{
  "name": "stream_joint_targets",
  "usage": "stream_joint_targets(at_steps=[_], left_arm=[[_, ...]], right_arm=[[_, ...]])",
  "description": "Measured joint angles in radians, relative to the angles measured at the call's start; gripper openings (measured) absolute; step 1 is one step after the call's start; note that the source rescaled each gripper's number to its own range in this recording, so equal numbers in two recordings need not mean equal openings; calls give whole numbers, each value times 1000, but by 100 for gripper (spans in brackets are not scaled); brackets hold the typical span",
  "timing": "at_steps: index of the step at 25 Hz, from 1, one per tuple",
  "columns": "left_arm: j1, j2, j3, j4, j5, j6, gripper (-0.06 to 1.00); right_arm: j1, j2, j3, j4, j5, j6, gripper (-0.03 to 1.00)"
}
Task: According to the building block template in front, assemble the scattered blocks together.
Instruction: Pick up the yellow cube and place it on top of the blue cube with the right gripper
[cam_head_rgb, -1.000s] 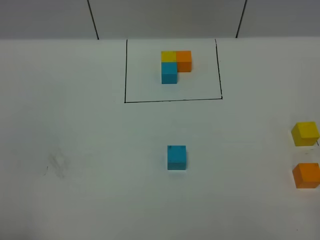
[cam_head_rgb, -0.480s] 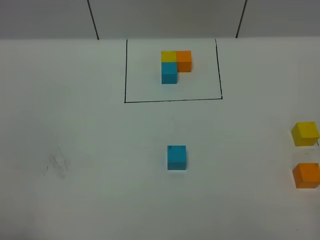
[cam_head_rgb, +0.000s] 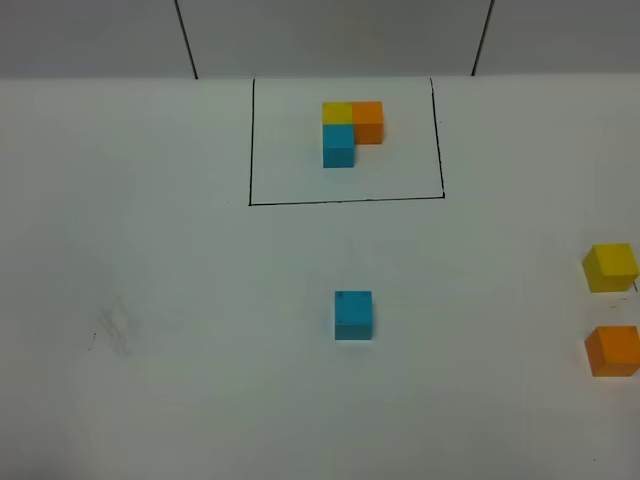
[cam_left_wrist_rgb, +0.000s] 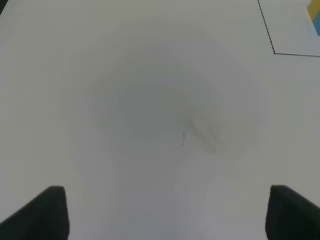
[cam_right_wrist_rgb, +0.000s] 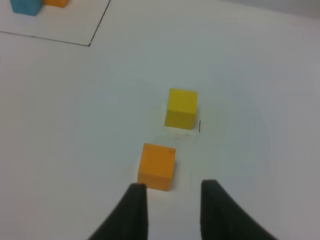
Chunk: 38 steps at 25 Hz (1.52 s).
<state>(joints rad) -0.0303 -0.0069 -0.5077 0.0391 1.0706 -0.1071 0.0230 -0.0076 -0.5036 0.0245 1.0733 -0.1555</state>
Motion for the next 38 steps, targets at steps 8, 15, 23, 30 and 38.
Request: stream_joint_targets(at_steps=[8,15,23,30,38], left_arm=[[0,0,0,0,0,-1,68],[0,0,0,0,0,-1,68],[0,0,0,0,0,-1,68],[0,0,0,0,-1,-1,68],[0,0,0,0,-1,-1,68]], right_arm=[[0,0,0,0,0,0,0],[0,0,0,0,0,0,0],[0,0,0,0,0,0,0],[0,0,0,-1,0,1,0],[0,0,0,-4,0,9,0]])
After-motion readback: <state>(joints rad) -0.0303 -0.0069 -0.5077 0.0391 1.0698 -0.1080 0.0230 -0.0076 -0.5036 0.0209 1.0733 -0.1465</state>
